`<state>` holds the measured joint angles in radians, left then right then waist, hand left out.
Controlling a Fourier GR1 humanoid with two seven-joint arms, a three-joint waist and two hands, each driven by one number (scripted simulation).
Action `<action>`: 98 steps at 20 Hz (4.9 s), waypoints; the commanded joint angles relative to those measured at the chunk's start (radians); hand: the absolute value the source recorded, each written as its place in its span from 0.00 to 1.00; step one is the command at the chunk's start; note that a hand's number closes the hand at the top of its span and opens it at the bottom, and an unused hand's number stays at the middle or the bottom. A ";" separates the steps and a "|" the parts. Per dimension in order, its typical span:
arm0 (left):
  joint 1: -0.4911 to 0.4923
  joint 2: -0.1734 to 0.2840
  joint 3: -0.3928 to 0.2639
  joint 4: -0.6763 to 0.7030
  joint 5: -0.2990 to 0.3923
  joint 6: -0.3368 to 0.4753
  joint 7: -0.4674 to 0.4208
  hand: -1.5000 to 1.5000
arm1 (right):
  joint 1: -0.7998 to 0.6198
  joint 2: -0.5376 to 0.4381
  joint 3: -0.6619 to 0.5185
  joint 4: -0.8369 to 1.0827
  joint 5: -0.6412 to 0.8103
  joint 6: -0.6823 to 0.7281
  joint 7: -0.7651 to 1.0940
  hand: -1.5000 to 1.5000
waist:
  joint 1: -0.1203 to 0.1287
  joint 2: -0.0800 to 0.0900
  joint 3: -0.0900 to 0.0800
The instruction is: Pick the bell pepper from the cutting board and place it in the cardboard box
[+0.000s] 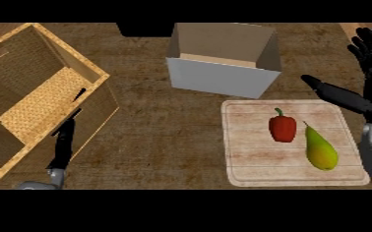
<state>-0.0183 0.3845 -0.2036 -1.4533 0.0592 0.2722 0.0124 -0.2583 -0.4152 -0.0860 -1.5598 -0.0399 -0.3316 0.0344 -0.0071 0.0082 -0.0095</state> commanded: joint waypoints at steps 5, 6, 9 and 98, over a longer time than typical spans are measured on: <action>-0.051 0.046 0.064 -0.059 -0.014 -0.033 0.091 0.50 | 0.023 0.162 0.033 0.089 0.217 -0.297 -0.057 0.00 | 0.011 -0.008 0.009; 0.009 0.034 0.075 -0.011 -0.004 -0.045 0.002 0.50 | 0.091 0.101 0.037 0.019 0.235 -0.248 -0.022 0.00 | 0.007 -0.009 0.009; 0.069 0.036 0.030 -0.135 -0.027 -0.011 0.071 0.50 | 0.191 0.004 0.126 -0.027 0.334 -0.164 0.127 0.00 | 0.011 -0.015 0.008; -0.030 -0.195 0.201 -0.095 -0.249 -0.230 0.067 0.50 | -0.215 -0.258 0.274 0.233 0.796 0.658 -0.197 1.00 | 0.109 0.037 0.017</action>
<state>-0.0359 0.1934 -0.0037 -1.5717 -0.1916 0.0453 0.0739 -0.4018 -0.5702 0.1928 -1.3849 0.7880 0.3118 0.0833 0.0920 0.0345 0.0096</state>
